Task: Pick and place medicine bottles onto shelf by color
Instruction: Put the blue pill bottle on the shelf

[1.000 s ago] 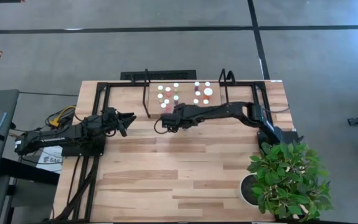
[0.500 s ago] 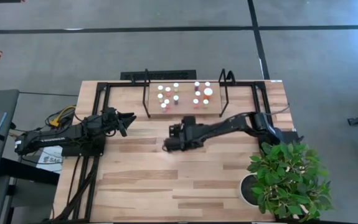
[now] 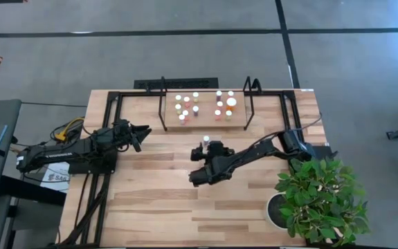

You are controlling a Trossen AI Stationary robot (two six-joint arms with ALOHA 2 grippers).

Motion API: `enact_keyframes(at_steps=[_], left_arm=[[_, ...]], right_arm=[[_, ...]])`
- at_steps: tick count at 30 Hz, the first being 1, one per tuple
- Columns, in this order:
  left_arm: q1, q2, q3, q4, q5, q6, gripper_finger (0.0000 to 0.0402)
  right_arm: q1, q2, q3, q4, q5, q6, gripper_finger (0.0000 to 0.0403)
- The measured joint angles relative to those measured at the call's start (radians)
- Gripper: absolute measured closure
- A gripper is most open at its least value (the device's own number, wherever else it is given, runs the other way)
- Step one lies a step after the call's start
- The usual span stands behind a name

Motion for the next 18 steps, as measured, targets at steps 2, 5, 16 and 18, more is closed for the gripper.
enact_keyframes(at_steps=[2,5,16,18], left_arm=[[0.0,0.0,0.0,0.0,0.0,0.0,0.0274],[0.0,0.0,0.0,0.0,0.0,0.0,0.0274],[0.0,0.0,0.0,0.0,0.0,0.0,0.0274],[0.0,0.0,0.0,0.0,0.0,0.0,0.0274]], right_arm=[[0.005,0.002,-0.029,0.05,0.006,-0.039,0.0029],[0.013,0.0,-0.07,0.115,0.045,-0.037,0.003],[0.031,0.001,-0.213,0.355,0.126,-0.22,0.003],[0.031,0.001,-0.243,0.402,0.148,-0.239,0.003]])
